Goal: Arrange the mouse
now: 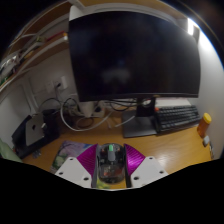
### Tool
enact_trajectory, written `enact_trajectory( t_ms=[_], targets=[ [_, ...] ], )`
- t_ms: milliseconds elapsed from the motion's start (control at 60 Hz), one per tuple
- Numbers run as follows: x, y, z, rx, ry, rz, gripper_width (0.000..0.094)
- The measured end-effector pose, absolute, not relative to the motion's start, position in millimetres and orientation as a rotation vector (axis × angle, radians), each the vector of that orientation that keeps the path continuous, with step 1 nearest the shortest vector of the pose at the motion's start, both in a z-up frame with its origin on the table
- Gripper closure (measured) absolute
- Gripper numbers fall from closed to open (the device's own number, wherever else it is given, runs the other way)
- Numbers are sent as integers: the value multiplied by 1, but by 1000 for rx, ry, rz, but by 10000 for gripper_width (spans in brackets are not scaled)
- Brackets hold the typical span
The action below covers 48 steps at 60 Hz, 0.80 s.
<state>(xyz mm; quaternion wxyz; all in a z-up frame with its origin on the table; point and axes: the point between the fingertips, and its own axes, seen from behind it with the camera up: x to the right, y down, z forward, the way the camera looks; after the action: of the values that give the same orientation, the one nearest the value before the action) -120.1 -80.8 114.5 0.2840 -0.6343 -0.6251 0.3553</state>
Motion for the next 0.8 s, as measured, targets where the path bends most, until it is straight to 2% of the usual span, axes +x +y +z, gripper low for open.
enact_trajectory(
  t_ms=[100,250,333,450,583,667,700,800],
  targets=[
    [-133,-133,100,-1699,-1725,948,546],
    [-142,-194,42,-1742,-1808,881,549],
    [-141,-211,8,-1751,-1845,815,548],
    [-139,-219,-13,-1736,-1850,778,521],
    [-139,-222,-14,-1697,-1849,762,384],
    [-132,-226,-9,-1731,-1874,771,63],
    [-126,-224,-1,-1746,-1869,775,98],
    [-94,-206,33,-1769,-1872,751,64]
  ],
)
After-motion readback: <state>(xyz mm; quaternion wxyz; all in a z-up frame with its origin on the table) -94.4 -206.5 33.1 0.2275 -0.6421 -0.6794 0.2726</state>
